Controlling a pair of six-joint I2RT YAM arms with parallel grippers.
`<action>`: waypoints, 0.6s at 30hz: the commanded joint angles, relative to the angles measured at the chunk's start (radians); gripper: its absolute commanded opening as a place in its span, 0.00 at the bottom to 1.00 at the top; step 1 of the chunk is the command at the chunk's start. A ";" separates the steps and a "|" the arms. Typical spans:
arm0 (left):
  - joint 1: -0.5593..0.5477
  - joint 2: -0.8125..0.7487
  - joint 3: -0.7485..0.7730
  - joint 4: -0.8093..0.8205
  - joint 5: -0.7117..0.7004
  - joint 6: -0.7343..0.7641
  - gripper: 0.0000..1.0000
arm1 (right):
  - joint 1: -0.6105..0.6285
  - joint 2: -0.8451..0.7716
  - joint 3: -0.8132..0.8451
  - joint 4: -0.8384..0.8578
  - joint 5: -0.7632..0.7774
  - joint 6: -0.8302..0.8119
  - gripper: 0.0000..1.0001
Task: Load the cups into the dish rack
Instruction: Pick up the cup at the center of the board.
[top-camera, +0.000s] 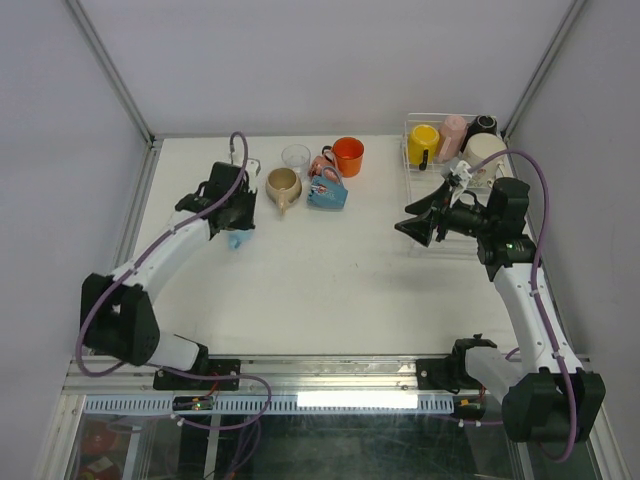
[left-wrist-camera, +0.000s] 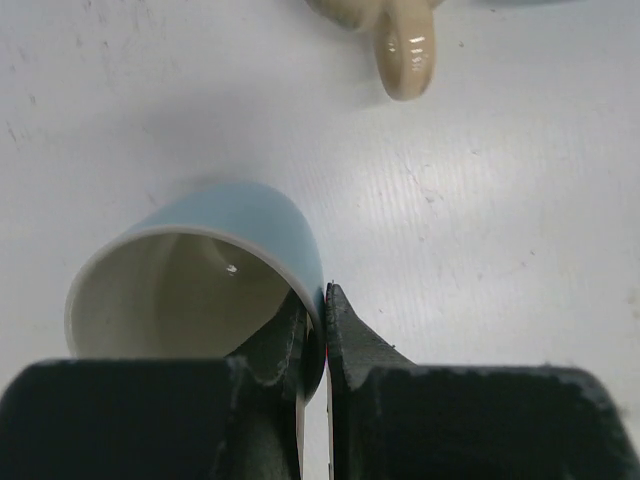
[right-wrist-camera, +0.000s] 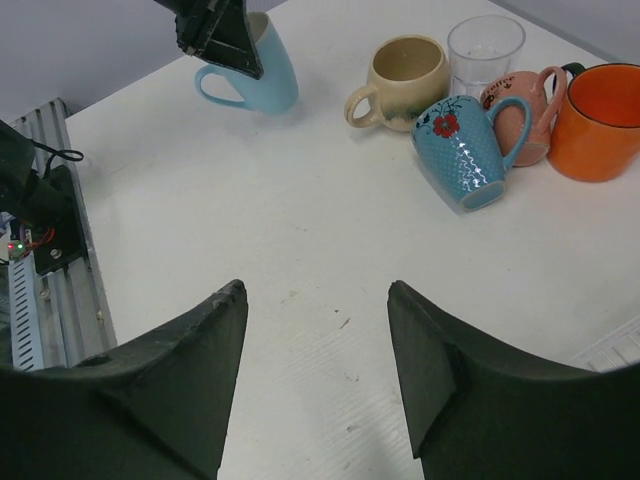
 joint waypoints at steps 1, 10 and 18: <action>0.010 -0.237 -0.142 0.189 0.114 -0.103 0.00 | 0.004 -0.006 0.009 0.107 -0.097 0.088 0.61; 0.009 -0.598 -0.517 0.582 0.443 -0.401 0.00 | 0.033 0.005 -0.066 0.340 -0.189 0.309 0.61; 0.009 -0.690 -0.784 1.117 0.592 -0.763 0.00 | 0.051 -0.016 -0.141 0.575 -0.217 0.503 0.62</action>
